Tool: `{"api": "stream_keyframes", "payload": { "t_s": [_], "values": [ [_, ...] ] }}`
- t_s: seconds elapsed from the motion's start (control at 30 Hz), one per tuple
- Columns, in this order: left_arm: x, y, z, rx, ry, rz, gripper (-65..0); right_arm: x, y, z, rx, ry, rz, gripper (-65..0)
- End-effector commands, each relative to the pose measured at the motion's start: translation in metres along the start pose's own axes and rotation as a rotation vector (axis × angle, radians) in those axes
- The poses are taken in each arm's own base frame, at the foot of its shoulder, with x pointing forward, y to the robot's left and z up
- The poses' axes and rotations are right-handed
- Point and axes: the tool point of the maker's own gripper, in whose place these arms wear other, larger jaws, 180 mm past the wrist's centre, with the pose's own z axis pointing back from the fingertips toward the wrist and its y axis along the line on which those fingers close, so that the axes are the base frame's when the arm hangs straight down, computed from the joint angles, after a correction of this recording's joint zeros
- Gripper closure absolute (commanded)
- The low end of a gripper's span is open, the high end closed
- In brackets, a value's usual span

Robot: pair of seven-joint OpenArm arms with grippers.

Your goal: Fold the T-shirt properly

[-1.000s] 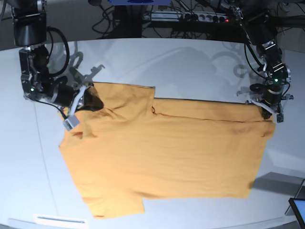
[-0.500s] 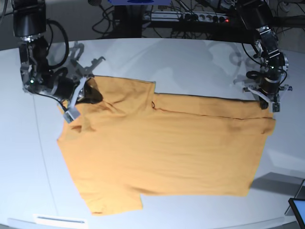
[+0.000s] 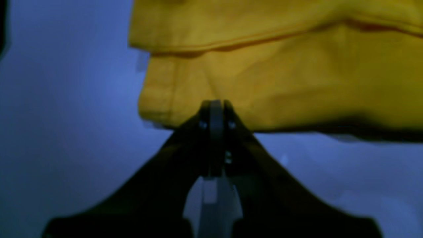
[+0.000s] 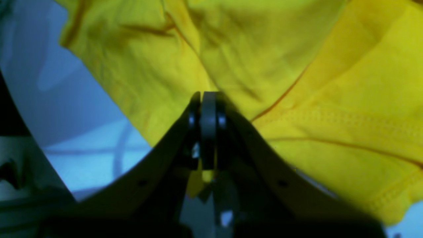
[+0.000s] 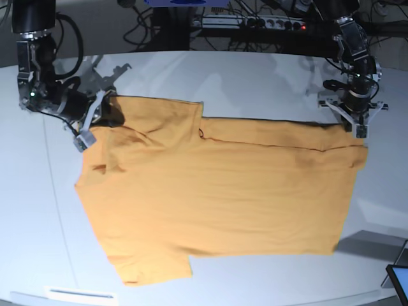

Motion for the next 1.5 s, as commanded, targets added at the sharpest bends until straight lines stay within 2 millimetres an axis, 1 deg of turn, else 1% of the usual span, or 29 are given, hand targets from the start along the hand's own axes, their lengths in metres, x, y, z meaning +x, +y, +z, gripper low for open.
{"api": "stream_keyframes", "payload": {
  "t_s": [0.0,0.07,0.17,0.23,0.27,0.3,0.33,0.4,0.47,0.53,0.67,0.73,0.8,0.83,1.0,1.1,1.17,1.27,1.4,1.47],
  "values": [
    [0.009,0.007,0.004,0.014,-0.003,-0.026,0.0,0.004,0.001,0.006,-0.006,0.012,0.042,-0.3],
    [0.019,0.009,0.009,0.025,-0.012,-0.039,0.0,0.014,0.009,0.009,-0.002,-0.003,0.082,-0.3],
    [0.047,0.013,0.019,0.047,-0.079,-0.067,0.0,0.035,0.024,0.017,0.004,-0.049,0.158,-0.3],
    [0.061,0.016,0.025,0.063,-0.114,-0.085,0.0,0.046,0.03,0.021,0.002,-0.062,0.196,-0.3],
    [0.065,0.017,0.028,0.069,-0.126,-0.092,0.0,0.047,0.03,0.022,-0.001,-0.055,0.206,-0.3],
    [0.068,0.022,0.03,0.082,-0.134,-0.093,0.0,0.05,0.03,0.023,-0.007,-0.051,0.221,-0.3],
    [0.068,0.032,0.034,0.109,-0.136,-0.084,0.0,0.054,0.03,0.024,-0.011,-0.049,0.234,-0.3],
    [0.064,0.05,0.039,0.153,-0.132,-0.056,0.0,0.059,0.031,0.025,-0.014,-0.054,0.252,-0.3],
    [0.068,0.062,0.042,0.184,-0.145,-0.037,0.0,0.063,0.032,0.026,-0.014,-0.066,0.257,-0.3],
    [0.07,0.067,0.04,0.195,-0.149,-0.021,0.0,0.074,0.029,0.026,-0.022,-0.084,0.27,-0.3],
    [0.077,0.071,0.03,0.194,-0.156,-0.001,0.0,0.098,0.034,0.021,-0.015,-0.137,0.284,-0.3],
    [0.082,0.072,0.025,0.193,-0.163,0.02,0.0,0.107,0.033,0.021,-0.018,-0.149,0.298,-0.3],
    [0.086,0.073,0.017,0.19,-0.166,0.038,0.0,0.112,0.024,0.018,-0.028,-0.137,0.29,-0.3],
    [0.088,0.07,0.013,0.179,-0.165,0.038,0.0,0.114,0.02,0.017,-0.031,-0.134,0.286,-0.3],
    [0.078,0.056,-0.01,0.116,-0.112,0.018,0.0,0.112,-0.001,0.007,-0.037,-0.109,0.224,-0.3],
    [0.082,0.05,-0.021,0.095,-0.107,0.039,0.0,0.115,-0.014,0.002,-0.043,-0.112,0.189,-0.3],
    [0.077,0.048,-0.028,0.084,-0.09,0.056,0.0,0.115,-0.023,-0.001,-0.044,-0.118,0.16,-0.3],
    [0.068,0.044,-0.036,0.069,-0.061,0.079,0.0,0.107,-0.037,-0.009,-0.045,-0.11,0.098,-0.3],
    [0.05,0.039,-0.043,0.051,-0.016,0.099,0.0,0.088,-0.053,-0.015,-0.051,-0.092,0.019,-0.3],
    [0.046,0.038,-0.045,0.048,-0.004,0.103,0.0,0.078,-0.056,-0.018,-0.049,-0.076,-0.002,-0.3]
  ]
}}
